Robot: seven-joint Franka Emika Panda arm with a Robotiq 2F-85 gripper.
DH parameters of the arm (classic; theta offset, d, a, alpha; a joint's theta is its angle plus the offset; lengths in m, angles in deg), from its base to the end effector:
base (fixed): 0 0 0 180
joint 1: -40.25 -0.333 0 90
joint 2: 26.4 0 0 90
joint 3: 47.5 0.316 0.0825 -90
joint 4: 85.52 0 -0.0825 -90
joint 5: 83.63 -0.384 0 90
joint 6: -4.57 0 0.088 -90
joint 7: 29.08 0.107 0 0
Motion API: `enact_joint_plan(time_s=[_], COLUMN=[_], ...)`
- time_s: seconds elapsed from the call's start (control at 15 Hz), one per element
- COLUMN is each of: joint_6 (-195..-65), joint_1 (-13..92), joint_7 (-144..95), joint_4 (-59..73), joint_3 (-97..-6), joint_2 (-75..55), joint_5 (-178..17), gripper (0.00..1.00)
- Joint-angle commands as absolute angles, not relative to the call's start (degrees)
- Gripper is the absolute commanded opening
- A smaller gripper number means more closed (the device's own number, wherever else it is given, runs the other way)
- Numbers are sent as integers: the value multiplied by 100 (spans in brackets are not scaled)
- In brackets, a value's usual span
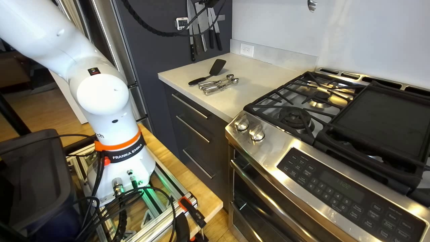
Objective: Open the top right cupboard door
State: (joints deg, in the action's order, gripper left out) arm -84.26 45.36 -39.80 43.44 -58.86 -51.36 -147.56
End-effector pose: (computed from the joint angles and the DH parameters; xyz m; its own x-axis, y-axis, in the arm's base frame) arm 0.4134 -0.0337 0.5786 0.9835 -0.1605 -0.0829 -0.1324 -0.3285 -0.9352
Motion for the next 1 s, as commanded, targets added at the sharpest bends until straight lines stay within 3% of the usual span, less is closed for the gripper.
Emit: enact_joint_plan(time_s=[0.0, 0.93], joint_6=[-9182, -14081], joint_1=[4783, 4392], joint_7=[-3362, -2730], joint_4=[4483, 4796], joint_3=[-5530, -3828], joint_2=[-5441, -6179], joint_5=[-15601, -17795], gripper=[100, 100])
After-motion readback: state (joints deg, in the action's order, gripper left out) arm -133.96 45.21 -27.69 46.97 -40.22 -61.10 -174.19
